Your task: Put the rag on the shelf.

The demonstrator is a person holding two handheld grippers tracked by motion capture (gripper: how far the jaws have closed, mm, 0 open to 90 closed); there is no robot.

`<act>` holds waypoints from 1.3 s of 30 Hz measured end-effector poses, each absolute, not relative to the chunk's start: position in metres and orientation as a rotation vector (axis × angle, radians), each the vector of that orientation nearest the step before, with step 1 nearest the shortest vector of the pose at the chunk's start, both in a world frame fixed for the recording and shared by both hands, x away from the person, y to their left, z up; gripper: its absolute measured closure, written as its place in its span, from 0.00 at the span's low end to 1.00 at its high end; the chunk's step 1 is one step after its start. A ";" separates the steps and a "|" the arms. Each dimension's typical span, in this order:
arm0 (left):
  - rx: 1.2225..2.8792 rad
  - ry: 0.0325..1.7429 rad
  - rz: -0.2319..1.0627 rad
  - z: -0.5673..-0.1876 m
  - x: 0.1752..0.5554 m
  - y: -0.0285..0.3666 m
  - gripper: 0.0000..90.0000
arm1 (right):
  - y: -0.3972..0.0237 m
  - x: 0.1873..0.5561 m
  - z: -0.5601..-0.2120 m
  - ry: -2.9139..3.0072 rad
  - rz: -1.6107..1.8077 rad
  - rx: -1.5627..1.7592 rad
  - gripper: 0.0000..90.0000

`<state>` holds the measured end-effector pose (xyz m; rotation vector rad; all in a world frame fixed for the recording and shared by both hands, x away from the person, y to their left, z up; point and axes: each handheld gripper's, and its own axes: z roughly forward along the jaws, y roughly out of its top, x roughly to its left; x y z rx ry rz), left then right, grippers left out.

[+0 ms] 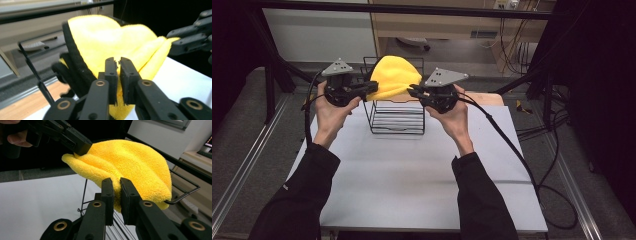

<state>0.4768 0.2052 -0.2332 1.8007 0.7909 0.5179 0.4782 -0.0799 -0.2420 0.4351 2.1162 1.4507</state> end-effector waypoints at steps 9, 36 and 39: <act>1.649 0.714 0.631 -0.214 0.459 0.221 0.60 | -0.085 0.481 -0.220 1.970 1.565 0.488 0.94; 1.589 0.703 0.720 -0.175 0.482 0.218 0.90 | -0.078 0.498 -0.164 1.766 1.611 0.545 0.94; 1.576 0.694 0.727 -0.158 0.474 0.219 0.90 | -0.077 0.498 -0.147 1.730 1.619 0.536 0.94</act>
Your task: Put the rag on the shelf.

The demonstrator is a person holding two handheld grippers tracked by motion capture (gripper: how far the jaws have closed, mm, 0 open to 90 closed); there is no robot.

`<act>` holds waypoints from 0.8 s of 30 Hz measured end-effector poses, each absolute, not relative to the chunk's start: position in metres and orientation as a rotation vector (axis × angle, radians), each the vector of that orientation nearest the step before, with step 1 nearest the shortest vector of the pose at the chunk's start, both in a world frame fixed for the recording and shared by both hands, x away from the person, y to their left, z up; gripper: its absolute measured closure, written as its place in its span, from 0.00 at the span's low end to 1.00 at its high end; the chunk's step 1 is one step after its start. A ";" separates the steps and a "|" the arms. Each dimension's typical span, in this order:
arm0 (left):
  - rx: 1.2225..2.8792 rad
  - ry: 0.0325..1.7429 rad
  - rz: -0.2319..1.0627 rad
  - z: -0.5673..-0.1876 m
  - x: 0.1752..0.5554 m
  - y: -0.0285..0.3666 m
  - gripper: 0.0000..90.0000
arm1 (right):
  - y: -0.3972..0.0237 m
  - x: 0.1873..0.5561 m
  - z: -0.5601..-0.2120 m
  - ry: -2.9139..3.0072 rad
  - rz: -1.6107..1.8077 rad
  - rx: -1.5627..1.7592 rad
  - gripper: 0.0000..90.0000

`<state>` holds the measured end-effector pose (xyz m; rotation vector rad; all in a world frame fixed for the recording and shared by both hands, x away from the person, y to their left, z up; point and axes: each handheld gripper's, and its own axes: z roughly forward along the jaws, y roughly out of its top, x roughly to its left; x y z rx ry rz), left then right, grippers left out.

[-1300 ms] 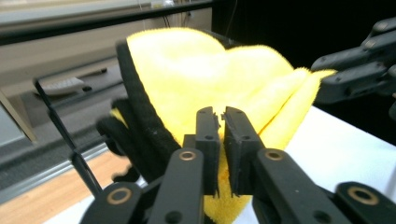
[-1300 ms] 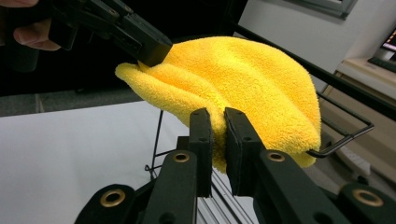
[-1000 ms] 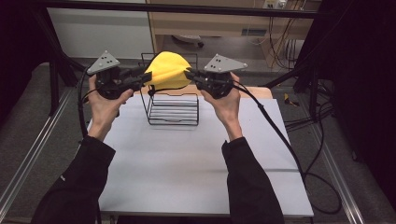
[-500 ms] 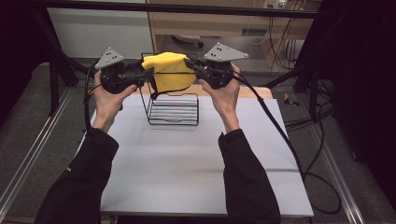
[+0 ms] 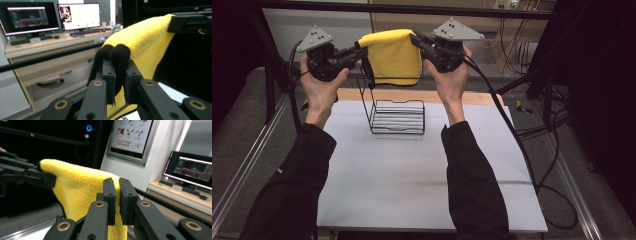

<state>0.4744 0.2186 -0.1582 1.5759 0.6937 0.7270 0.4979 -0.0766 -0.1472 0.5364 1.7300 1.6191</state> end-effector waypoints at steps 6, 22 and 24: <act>1.571 0.697 0.749 -0.136 0.462 0.223 0.90 | -0.070 0.501 -0.127 1.716 1.650 0.533 0.94; 1.664 0.848 0.727 -0.143 0.480 0.228 0.90 | -0.045 0.523 -0.157 1.797 1.592 0.638 0.94; 1.670 0.853 0.703 -0.149 0.486 0.223 0.90 | -0.049 0.526 -0.163 1.806 1.574 0.672 0.94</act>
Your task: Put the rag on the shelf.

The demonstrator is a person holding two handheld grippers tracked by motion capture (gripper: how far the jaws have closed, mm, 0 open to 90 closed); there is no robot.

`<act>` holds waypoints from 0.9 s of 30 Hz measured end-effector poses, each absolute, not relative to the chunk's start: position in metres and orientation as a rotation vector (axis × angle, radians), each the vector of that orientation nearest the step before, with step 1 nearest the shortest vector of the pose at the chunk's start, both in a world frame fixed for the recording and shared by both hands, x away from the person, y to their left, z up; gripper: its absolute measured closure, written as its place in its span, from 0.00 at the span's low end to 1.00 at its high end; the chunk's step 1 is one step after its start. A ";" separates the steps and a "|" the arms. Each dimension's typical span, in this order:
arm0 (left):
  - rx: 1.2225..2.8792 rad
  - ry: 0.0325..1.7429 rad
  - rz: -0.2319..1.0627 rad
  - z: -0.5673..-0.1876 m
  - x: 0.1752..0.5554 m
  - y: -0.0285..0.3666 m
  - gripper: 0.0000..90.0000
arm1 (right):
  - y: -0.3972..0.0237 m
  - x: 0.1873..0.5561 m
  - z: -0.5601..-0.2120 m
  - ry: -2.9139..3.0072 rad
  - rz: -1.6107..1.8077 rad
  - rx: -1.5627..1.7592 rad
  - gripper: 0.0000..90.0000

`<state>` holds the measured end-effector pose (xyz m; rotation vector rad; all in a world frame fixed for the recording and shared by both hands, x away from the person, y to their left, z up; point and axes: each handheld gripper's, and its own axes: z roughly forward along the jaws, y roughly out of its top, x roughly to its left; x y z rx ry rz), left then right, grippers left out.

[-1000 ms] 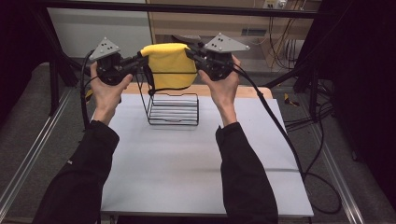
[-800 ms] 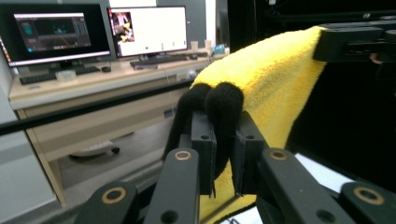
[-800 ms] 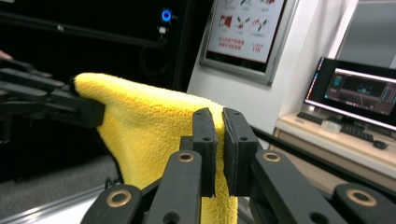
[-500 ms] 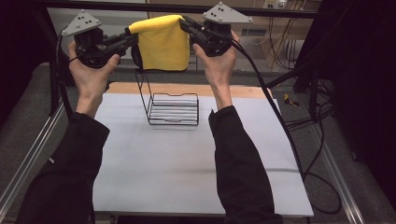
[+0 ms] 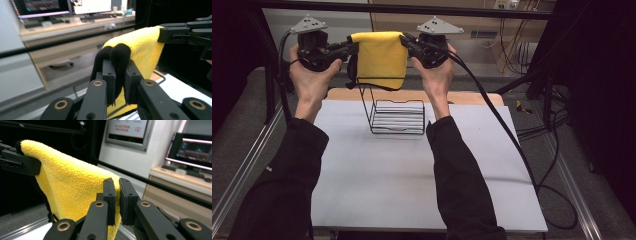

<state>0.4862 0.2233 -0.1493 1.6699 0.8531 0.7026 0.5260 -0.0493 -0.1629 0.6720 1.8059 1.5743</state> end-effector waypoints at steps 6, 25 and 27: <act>1.701 0.830 0.645 -0.162 0.499 0.202 0.90 | -0.071 0.527 -0.169 1.792 1.521 0.704 0.94; 1.722 0.781 0.633 -0.207 0.485 0.221 0.89 | -0.070 0.501 -0.189 1.882 1.479 0.569 0.94; 1.733 0.776 0.635 -0.213 0.482 0.222 0.89 | -0.070 0.496 -0.192 1.906 1.473 0.550 0.94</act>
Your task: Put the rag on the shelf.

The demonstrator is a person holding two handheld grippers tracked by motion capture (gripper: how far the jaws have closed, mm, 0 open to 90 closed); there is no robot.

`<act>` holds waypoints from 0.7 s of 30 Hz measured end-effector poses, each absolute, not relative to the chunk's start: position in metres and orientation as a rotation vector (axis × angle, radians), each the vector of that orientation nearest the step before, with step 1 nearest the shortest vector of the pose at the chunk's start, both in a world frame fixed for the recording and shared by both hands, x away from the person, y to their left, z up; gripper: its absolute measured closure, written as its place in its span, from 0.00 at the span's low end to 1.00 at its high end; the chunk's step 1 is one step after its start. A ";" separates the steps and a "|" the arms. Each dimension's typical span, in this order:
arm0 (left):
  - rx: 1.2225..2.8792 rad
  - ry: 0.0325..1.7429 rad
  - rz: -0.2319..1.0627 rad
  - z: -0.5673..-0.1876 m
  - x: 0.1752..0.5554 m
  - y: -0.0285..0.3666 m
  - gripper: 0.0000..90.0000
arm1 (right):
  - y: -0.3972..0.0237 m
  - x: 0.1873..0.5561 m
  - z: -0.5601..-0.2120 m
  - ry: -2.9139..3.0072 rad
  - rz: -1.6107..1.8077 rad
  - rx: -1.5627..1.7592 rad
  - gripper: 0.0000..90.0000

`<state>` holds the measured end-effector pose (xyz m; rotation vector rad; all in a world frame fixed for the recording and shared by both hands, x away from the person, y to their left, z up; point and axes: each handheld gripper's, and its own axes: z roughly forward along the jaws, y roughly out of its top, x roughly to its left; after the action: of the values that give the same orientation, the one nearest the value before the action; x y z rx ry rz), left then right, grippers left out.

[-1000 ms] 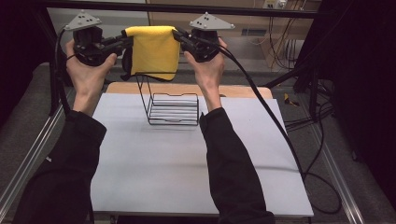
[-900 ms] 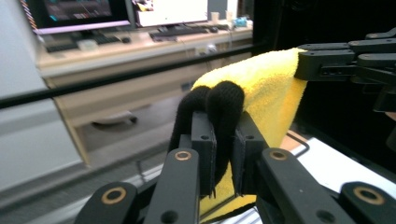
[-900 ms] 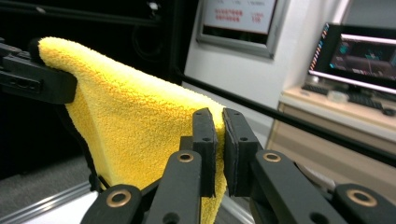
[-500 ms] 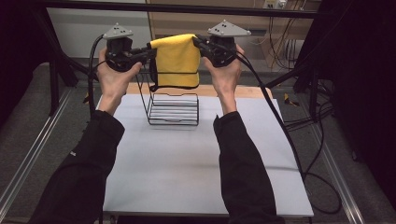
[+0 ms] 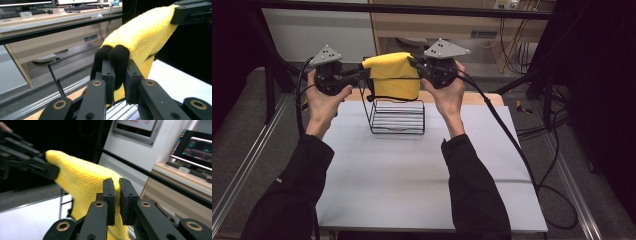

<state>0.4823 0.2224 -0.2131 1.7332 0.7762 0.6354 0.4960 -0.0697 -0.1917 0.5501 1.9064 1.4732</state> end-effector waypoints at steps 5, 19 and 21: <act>1.770 0.756 0.621 -0.223 0.475 0.226 0.86 | -0.072 0.482 -0.203 1.973 1.470 0.518 0.94; 1.741 0.771 0.592 -0.197 0.459 0.222 0.77 | -0.076 0.471 -0.235 2.127 1.390 0.425 0.92; 1.785 0.791 0.560 -0.207 0.466 0.214 0.83 | -0.076 0.470 -0.238 2.134 1.376 0.415 0.91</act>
<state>0.4656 0.2136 -0.2074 1.7846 0.7906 0.5600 0.4705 -0.0759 -0.2379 0.4148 2.1343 1.3764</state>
